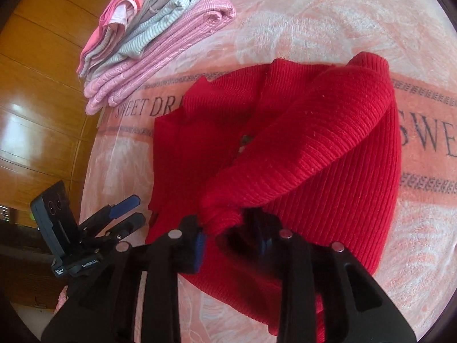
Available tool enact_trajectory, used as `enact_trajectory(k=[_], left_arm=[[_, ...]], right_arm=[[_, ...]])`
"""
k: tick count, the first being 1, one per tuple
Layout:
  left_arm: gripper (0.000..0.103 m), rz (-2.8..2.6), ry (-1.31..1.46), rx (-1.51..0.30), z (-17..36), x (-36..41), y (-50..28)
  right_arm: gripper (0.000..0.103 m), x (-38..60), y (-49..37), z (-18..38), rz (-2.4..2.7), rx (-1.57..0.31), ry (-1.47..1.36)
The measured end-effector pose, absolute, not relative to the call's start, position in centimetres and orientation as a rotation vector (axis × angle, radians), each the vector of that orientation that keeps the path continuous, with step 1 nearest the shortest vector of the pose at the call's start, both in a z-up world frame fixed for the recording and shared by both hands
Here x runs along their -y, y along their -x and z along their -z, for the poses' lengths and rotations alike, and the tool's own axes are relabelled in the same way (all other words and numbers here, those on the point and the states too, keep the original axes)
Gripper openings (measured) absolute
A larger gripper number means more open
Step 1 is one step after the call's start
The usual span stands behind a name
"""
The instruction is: Fold small clothes
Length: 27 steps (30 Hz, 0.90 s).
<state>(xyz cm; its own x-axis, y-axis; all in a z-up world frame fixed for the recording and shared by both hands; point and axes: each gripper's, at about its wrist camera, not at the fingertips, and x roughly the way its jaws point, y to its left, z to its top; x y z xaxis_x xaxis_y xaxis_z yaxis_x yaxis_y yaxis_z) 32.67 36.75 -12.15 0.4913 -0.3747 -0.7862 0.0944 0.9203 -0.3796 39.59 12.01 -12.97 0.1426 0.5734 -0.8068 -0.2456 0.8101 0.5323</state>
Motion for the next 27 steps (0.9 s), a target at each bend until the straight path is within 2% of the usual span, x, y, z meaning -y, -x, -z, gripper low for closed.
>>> enact_trajectory(k=[6, 11, 14, 18, 27], left_arm=[[0.071, 0.285, 0.31, -1.002, 11.4, -37.1, -32.8], [0.071, 0.295, 0.357, -0.983, 10.5, -37.0, -33.1], [0.071, 0.309, 0.364, -0.982, 10.0, -36.7, -33.0], [0.071, 0.322, 0.374, -0.978, 9.7, -36.3, -33.0], [0.071, 0.338, 0.42, -0.999, 9.5, -36.1, -33.2]], right_arm=[[0.048, -11.0, -37.8, 10.4, -0.775, -1.234, -0.384], [0.05, -10.3, -36.1, 6.8, -0.778, -1.18, -0.307], [0.061, -9.4, -34.3, 6.1, -0.728, -1.163, -0.204], [0.066, -9.4, -31.9, 7.6, -0.707, -1.182, -0.089], [0.066, -14.8, -28.4, 11.1, -0.743, -1.176, 0.14]])
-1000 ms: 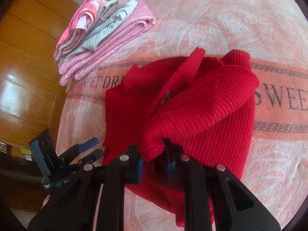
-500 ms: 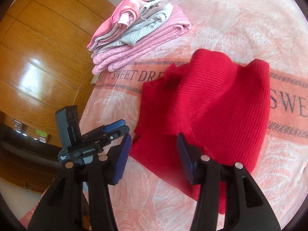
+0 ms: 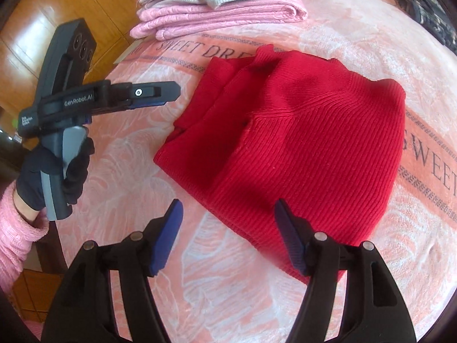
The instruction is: Fold small clothes
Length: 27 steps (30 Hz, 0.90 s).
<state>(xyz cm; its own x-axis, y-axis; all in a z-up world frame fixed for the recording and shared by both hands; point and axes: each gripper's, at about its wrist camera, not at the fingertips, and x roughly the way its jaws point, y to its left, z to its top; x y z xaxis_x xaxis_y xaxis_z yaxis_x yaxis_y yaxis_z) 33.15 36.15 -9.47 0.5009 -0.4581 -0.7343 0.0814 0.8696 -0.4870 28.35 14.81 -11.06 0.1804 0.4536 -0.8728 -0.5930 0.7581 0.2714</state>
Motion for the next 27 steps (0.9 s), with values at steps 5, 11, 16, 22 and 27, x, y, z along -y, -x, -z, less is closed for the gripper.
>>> enact_trajectory(k=[5, 11, 16, 22, 27], left_arm=[[0.071, 0.345, 0.433, -1.007, 9.3, -36.1, -33.3], [0.071, 0.38, 0.451, -1.022, 9.2, -35.4, -33.5], [0.072, 0.449, 0.544, -1.06, 9.9, -33.6, -34.5], [0.072, 0.571, 0.764, -1.15, 12.3, -30.2, -37.6], [0.072, 0.629, 0.914, -1.169, 14.4, -27.6, -40.6]], right_arm=[[0.062, -17.1, -28.3, 13.4, -0.688, -1.19, 0.234], [0.01, -14.6, -29.7, 14.3, -0.699, -1.227, 0.083], [0.009, -11.0, -30.2, 11.0, -0.792, -1.18, -0.116], [0.009, -7.1, -30.7, 7.5, -0.838, -1.13, -0.257], [0.009, -6.3, -30.9, 6.6, -0.854, -1.121, -0.26]])
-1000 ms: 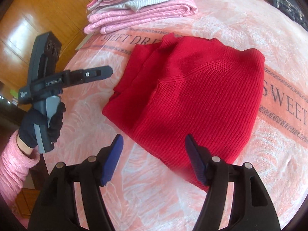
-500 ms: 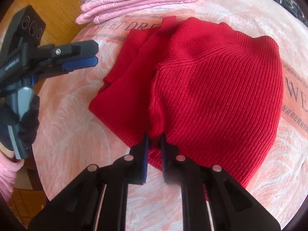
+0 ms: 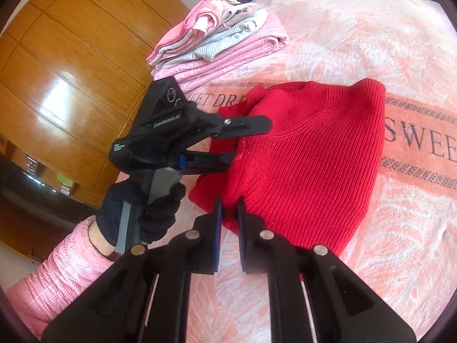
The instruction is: Fold small clothes
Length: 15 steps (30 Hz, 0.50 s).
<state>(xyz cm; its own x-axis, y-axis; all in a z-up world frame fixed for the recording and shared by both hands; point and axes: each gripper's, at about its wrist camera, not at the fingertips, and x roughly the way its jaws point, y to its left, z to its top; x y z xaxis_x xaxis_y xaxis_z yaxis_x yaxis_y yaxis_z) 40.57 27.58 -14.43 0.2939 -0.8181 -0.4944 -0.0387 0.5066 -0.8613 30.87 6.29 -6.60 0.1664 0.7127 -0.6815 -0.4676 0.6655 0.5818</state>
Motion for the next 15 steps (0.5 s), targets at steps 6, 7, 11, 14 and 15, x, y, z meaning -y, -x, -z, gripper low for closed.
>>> enact_trajectory(k=[6, 7, 11, 14, 15], left_arm=[[0.058, 0.632, 0.986, -1.201, 16.9, -26.1, -43.7], [0.048, 0.634, 1.001, -1.2, 17.2, -26.4, -44.1], [0.017, 0.652, 0.938, -1.191, 16.9, -27.1, -45.2], [0.016, 0.669, 0.847, -1.161, 15.4, -27.3, -45.0], [0.016, 0.673, 0.833, -1.138, 14.7, -27.7, -44.9]], right_arm=[[0.009, -5.5, -30.1, 6.9, -0.88, -1.116, -0.273], [0.009, -5.5, -30.0, 7.0, -0.885, -1.117, -0.271], [0.009, -6.1, -29.9, 7.1, -0.908, -1.118, -0.297], [0.009, -7.6, -29.7, 7.0, -0.938, -1.115, -0.297], [0.009, -8.1, -29.6, 7.0, -0.948, -1.115, -0.298]])
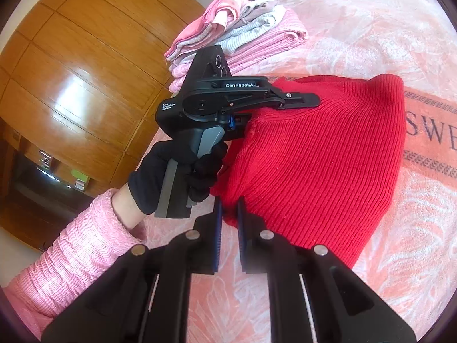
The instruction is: Fold small clothes
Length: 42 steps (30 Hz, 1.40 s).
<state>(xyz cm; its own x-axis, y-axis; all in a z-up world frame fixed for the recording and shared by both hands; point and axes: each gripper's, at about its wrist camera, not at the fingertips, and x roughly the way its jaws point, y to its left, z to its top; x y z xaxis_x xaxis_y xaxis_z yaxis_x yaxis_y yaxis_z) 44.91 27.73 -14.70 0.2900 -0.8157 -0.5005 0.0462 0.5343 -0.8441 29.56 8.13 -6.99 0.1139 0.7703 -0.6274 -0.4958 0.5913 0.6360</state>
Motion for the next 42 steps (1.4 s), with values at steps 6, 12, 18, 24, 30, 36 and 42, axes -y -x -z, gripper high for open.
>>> enact_trajectory(k=[6, 12, 18, 24, 30, 36, 42], left_arm=[[0.015, 0.658, 0.649, -1.043, 10.0, -31.3, -44.2], [0.015, 0.604, 0.586, -1.0, 9.2, -36.3, -43.4], [0.016, 0.531, 0.588, -1.049, 14.1, -38.5, -43.3], [0.024, 0.525, 0.643, -1.037, 16.6, -39.7, -42.4], [0.047, 0.498, 0.664, -1.032, 16.0, -40.9, -41.8], [0.047, 0.433, 0.666, -0.997, 14.8, -40.9, -42.9], [0.024, 0.319, 0.639, -1.03, 16.6, -41.2, -43.1]], right_arm=[[0.009, -13.3, -29.7, 6.9, -1.03, -1.11, -0.288], [0.008, -19.7, -29.8, 8.5, -1.063, -1.136, -0.204], [0.009, -23.3, -30.2, 13.3, -1.009, -1.236, -0.126], [0.022, -22.8, -30.0, 15.7, -1.004, -1.287, -0.124], [0.048, -16.7, -29.2, 12.6, -0.979, -1.191, -0.196], [0.052, -7.6, -28.5, 12.2, -0.728, -1.137, -0.21], [0.052, -5.8, -29.4, 17.6, -0.653, -1.259, -0.265]])
